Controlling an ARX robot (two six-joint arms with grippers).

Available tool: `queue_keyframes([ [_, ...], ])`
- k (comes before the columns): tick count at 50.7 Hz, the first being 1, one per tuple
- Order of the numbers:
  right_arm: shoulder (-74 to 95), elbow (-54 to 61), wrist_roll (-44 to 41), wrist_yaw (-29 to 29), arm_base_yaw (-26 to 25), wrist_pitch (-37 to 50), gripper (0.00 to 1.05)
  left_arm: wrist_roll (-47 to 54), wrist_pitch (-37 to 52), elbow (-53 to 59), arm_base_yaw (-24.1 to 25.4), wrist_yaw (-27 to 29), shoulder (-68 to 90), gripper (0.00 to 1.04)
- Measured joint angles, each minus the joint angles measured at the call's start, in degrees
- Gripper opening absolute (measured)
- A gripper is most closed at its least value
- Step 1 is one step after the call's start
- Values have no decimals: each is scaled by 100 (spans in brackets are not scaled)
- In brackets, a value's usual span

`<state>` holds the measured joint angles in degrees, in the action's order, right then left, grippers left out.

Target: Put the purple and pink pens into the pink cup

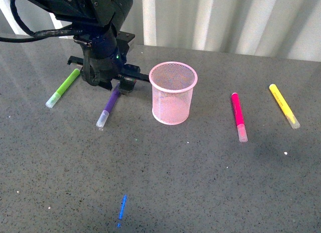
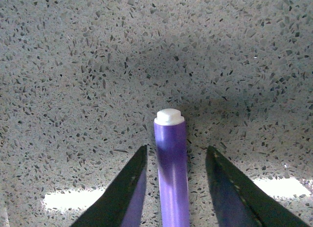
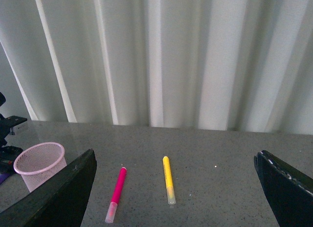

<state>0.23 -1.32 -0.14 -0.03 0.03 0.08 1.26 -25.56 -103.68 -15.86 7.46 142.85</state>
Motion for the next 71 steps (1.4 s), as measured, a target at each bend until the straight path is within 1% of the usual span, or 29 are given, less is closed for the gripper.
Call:
queue_keyframes([
  [5, 0, 0, 0, 0, 0, 0, 98, -4, 7, -39, -11, -20, 42, 22],
  [8, 0, 0, 0, 0, 0, 0, 98, -26, 15, -39, -13, -31, 44, 13],
  [23, 0, 0, 0, 0, 0, 0, 98, -28, 210, 37, -4, -37, 39, 13],
  [37, 0, 0, 0, 0, 0, 0, 98, 96, 378, 181, 57, 122, -103, 12],
  [50, 0, 0, 2, 0, 0, 0, 98, 326, 546, 269, 306, 138, -793, 12],
  [53, 0, 0, 0, 0, 0, 0, 98, 297, 824, 428, 380, -13, -1134, 12],
  [57, 0, 0, 0, 0, 0, 0, 98, 2, 1744, 962, 448, -269, -1749, 12],
  [59, 0, 0, 0, 0, 0, 0, 98, -155, 2306, 1320, 446, -317, -2092, 12],
  [60, 0, 0, 0, 0, 0, 0, 98, -186, 2422, 1392, 444, -319, -2159, 12],
  [63, 0, 0, 0, 0, 0, 0, 98, -503, 3427, 2050, 343, -439, -2717, 12],
  [66, 0, 0, 0, 0, 0, 0, 98, -800, 4155, 2544, 177, -555, -3082, 12],
  [69, 0, 0, 0, 0, 0, 0, 98, -1036, 4658, 2905, -17, -623, -3307, 12],
  [71, 0, 0, 0, 0, 0, 0, 98, -1163, 4843, 3040, -107, -654, -3373, 12],
])
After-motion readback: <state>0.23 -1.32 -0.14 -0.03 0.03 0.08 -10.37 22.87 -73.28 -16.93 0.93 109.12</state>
